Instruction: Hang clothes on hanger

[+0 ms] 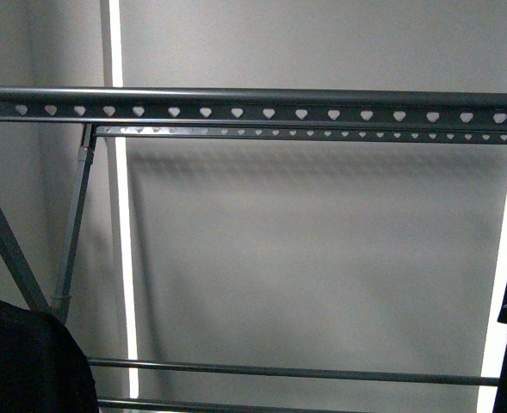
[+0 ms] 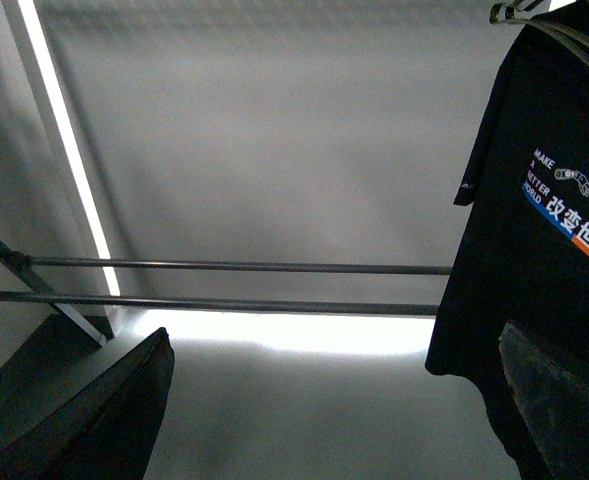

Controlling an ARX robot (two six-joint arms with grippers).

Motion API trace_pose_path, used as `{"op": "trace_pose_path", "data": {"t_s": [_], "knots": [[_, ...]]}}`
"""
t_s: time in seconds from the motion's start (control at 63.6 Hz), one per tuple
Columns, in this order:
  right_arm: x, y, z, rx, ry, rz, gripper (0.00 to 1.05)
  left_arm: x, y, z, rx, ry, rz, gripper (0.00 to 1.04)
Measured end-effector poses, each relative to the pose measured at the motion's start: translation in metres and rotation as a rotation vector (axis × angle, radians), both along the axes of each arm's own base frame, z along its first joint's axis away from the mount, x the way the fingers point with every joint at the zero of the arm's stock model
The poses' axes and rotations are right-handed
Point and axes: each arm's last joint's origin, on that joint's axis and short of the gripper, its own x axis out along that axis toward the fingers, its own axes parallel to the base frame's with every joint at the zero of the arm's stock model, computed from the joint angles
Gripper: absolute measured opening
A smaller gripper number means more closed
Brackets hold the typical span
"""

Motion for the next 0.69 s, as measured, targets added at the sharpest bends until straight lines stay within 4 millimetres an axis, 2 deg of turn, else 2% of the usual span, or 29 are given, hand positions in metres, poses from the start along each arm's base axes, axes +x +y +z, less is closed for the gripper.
{"op": "trace_pose_path", "data": {"t_s": [0.299,0.393,0.472,0.519,0.566,0.613,0.692], "knots": [[0.0,0.0,0.0,0.0,0.0,0.0,0.97,0.0,0.0,0.0,0.0,0.002,-0.004,0.98],[0.0,0.0,0.0,0.0,0.0,0.0,0.97,0.003,-0.005,-0.003,0.04,0.082,-0.062,0.98],[0.0,0.0,0.0,0.0,0.0,0.0,0.97,0.011,-0.015,0.005,0.07,0.095,-0.029,0.98],[0.0,0.0,0.0,0.0,0.0,0.0,0.97,0.02,-0.024,0.02,0.069,0.068,0.024,0.98],[0.0,0.0,0.0,0.0,0.0,0.0,0.97,0.041,-0.035,0.05,0.02,0.039,0.146,0.98],[0.0,0.0,0.0,0.0,0.0,0.0,0.97,0.066,-0.041,0.071,-0.039,0.088,0.283,0.98],[0.0,0.0,0.0,0.0,0.0,0.0,0.97,0.1,-0.047,0.082,-0.093,0.175,0.442,0.98]]}}
